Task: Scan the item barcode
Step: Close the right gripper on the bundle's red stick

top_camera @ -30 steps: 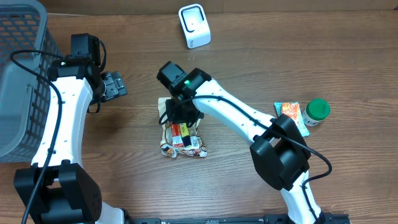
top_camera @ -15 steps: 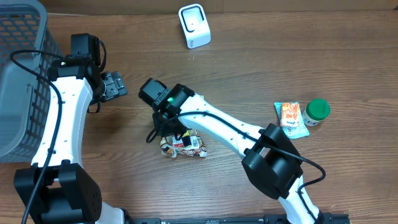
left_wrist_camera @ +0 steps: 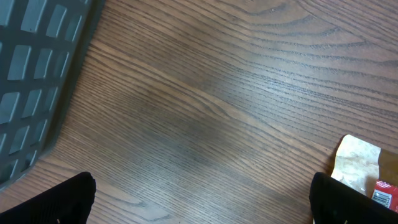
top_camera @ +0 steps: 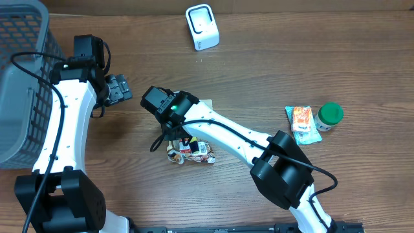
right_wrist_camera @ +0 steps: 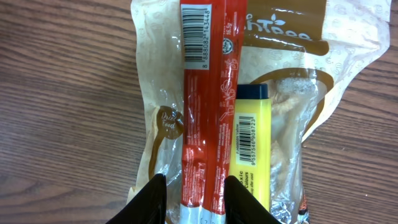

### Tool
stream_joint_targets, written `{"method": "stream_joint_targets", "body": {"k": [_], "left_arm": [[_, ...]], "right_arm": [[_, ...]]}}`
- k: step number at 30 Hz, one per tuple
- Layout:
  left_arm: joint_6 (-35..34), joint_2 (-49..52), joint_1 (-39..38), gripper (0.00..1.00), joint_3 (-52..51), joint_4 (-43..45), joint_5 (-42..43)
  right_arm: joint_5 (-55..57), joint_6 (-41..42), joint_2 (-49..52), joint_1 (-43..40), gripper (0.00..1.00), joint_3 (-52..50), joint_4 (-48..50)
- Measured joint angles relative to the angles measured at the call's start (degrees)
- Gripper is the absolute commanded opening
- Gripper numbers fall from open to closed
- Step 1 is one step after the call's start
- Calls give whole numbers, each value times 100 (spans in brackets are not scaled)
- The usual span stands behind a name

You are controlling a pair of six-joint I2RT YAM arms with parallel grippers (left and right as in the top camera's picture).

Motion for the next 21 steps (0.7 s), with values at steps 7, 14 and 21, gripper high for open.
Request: {"method": "stream_joint_targets", "body": {"k": [7,14,21], "left_arm": [[0,0,0,100,0,0,0],[0,0,0,100,0,0,0],[0,0,0,100,0,0,0]], "right_arm": [[76,131,0,0,31,-144,249],[83,258,0,0,31,-562,457],[83,367,0,0,29,-728,634]]}}
